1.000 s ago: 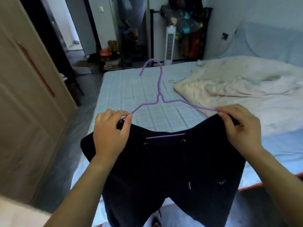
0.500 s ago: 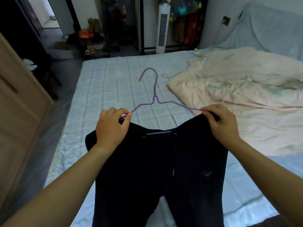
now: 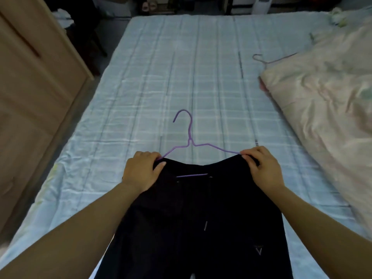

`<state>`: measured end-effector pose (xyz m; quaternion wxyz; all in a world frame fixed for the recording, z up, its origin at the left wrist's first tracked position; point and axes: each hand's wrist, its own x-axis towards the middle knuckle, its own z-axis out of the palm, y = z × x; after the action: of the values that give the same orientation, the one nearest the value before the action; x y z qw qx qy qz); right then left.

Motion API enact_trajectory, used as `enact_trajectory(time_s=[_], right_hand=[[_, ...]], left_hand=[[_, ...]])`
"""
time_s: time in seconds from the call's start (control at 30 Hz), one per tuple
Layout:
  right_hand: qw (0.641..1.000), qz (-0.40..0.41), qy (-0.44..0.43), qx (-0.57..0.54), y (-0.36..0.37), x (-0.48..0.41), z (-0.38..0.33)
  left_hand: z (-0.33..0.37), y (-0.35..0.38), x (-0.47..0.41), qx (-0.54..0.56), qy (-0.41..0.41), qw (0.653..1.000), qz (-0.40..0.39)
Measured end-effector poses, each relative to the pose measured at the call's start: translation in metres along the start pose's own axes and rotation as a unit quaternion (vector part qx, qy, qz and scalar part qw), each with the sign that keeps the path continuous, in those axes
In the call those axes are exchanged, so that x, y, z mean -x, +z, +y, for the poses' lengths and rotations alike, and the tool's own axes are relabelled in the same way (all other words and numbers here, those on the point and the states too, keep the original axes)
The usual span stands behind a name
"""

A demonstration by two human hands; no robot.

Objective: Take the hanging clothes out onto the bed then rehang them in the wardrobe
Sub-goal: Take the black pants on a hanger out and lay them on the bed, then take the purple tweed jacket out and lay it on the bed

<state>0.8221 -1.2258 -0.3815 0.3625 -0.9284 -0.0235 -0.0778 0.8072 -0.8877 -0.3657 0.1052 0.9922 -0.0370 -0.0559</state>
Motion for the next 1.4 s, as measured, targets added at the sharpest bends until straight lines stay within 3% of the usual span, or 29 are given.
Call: enact_trajectory(time_s=[0.13,0.23,0.3,0.37,0.5,0.73,1.03,1.4], right_hand=[[0.999,-0.023,0.029,0.007,0.038,-0.026,0.036],[0.996,-0.037,0.077,0.016,0.059,-0.032,0.059],[0.990,-0.096,0.101,0.033,0.069,-0.028,0.069],[0.980,-0.153,0.075,0.099,0.076,-0.019,0.074],[0.946,-0.196,0.029,0.258,0.076,-0.004,0.062],[0.933,-0.239,-0.062,0.263,0.038,0.038,-0.027],[0.925,-0.273,-0.160,0.211,-0.028,0.132,-0.183],[0.901,-0.327,-0.253,0.135,-0.036,0.319,-0.357]], left_hand=[[-0.004,0.044,-0.016,0.041,-0.026,0.998,-0.038],[0.000,0.072,-0.014,-0.017,-0.036,0.997,-0.063],[0.001,0.088,-0.010,-0.059,-0.063,0.991,-0.102],[0.000,0.101,-0.002,-0.066,-0.098,0.984,-0.132],[0.001,0.107,0.015,-0.051,-0.116,0.985,-0.114],[0.024,0.041,0.075,0.024,-0.138,0.989,-0.040],[0.064,-0.074,0.236,0.119,-0.199,0.972,0.036],[0.005,-0.151,0.488,0.111,-0.289,0.943,0.125]])
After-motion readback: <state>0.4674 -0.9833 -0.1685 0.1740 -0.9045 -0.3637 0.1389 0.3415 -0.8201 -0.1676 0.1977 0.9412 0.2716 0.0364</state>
